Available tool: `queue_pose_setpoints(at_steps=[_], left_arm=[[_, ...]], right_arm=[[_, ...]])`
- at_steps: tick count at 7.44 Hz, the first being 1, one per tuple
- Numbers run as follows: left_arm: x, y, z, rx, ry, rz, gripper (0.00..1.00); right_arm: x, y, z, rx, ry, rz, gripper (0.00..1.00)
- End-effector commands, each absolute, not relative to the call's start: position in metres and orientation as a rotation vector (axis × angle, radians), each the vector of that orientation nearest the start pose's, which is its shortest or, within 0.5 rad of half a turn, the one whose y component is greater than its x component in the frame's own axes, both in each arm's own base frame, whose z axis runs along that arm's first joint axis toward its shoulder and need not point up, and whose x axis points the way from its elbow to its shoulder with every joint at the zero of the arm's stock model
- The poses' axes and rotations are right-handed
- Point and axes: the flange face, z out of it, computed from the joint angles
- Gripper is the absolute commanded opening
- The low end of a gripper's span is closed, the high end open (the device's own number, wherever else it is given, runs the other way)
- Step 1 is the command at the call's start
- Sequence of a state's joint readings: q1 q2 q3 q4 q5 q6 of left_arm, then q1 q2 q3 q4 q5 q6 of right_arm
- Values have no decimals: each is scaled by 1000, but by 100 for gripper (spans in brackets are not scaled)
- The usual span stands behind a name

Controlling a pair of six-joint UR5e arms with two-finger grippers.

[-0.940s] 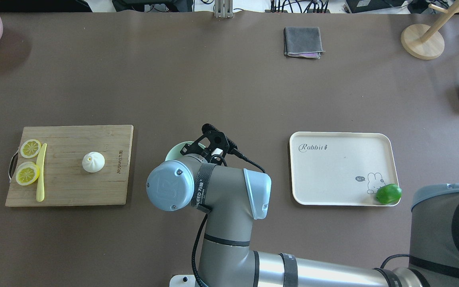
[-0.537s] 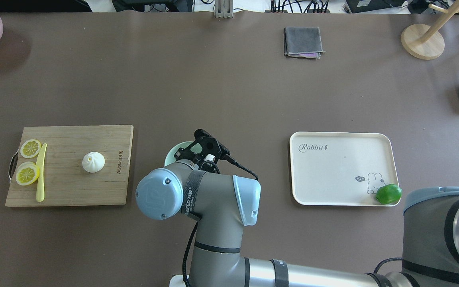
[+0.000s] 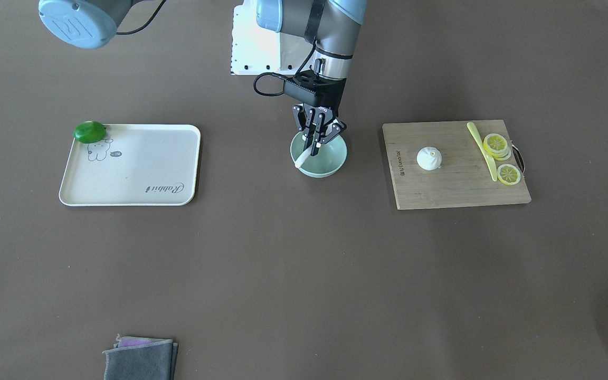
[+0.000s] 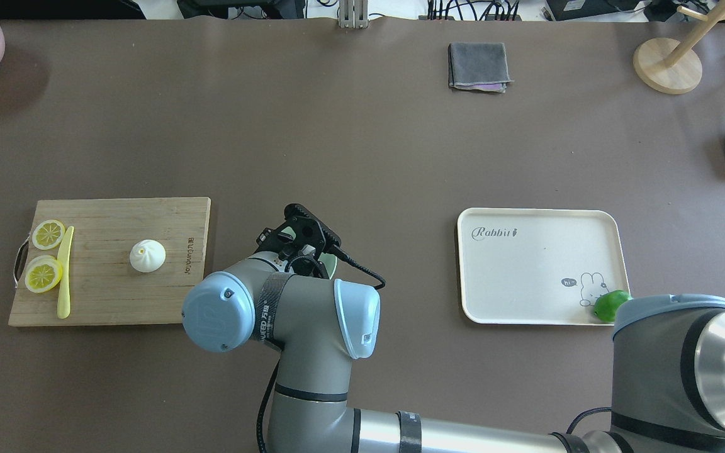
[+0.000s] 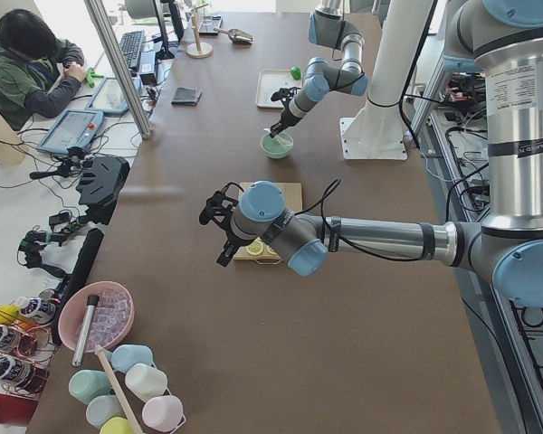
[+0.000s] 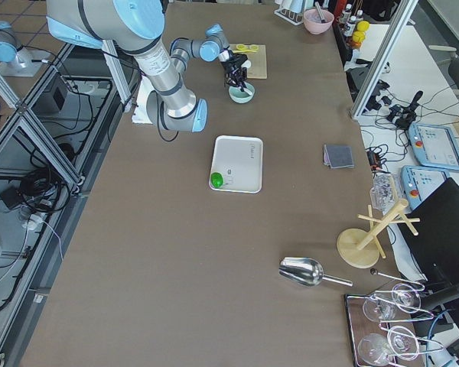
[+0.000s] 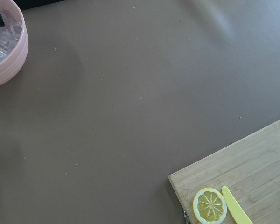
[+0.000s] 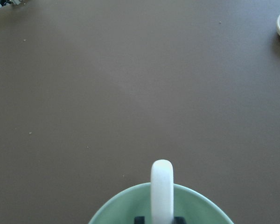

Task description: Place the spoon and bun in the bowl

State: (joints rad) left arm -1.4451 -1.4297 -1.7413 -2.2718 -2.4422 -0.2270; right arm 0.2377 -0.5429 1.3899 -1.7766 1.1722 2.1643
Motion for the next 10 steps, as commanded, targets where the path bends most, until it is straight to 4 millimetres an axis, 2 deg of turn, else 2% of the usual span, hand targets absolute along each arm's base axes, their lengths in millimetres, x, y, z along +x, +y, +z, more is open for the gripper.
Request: queue_pose_setpoints(at_steps=[1, 2, 3, 4, 5, 7, 8, 10], left_arm=[[0, -453, 553, 524, 937, 227, 99], [3, -453, 552, 521, 940, 232, 99], [13, -453, 547, 502, 958, 216, 99], [49, -450, 535, 489, 1014, 218, 99], [95, -443, 517, 460, 1100, 188, 99], [189, -429, 484, 543, 1070, 170, 99], [223, -423, 477, 574, 1046, 191, 99], [270, -411, 470, 611, 1019, 229, 98]], right_arm=[[-694, -359, 112, 309, -694, 926, 91], [-690, -363, 107, 312, -703, 926, 98], [-678, -373, 99, 324, -711, 902, 98], [-656, -387, 101, 348, -718, 851, 99], [-616, -391, 119, 339, -732, 767, 99], [-497, -396, 165, 345, -758, 558, 99], [-455, -408, 179, 331, -772, 470, 99], [-381, -433, 224, 310, -807, 267, 99]])
